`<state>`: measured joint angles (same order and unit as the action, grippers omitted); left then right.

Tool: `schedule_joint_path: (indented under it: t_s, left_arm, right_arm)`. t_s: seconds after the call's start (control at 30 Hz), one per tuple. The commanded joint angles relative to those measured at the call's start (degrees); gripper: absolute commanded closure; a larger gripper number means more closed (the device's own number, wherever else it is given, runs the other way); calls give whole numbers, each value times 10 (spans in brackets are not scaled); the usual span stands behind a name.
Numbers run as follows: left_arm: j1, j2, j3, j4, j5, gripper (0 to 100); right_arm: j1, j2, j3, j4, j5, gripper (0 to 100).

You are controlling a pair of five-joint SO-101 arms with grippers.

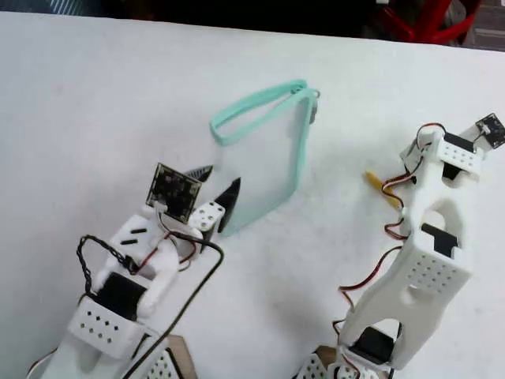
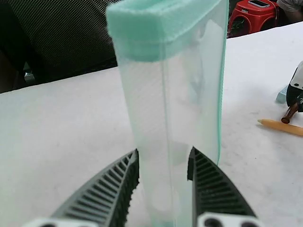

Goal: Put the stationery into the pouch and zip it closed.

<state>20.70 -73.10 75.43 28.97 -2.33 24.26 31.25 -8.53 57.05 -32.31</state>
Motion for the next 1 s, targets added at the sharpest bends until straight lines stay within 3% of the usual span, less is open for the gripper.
schedule_joint_path:
  t_s: [0.0,0.57,0.97]
  left_arm:
    - [8,-2,-3,-13,-6,827]
    - [7,-2,-4,-14,-5,827]
    - [8,-2,-4,-14,-6,827]
  right_arm:
    - [1,-60,1,11,-4,980]
    - [-70,-196,124,7,18,980]
    - [-131,-451,443,-262,81,980]
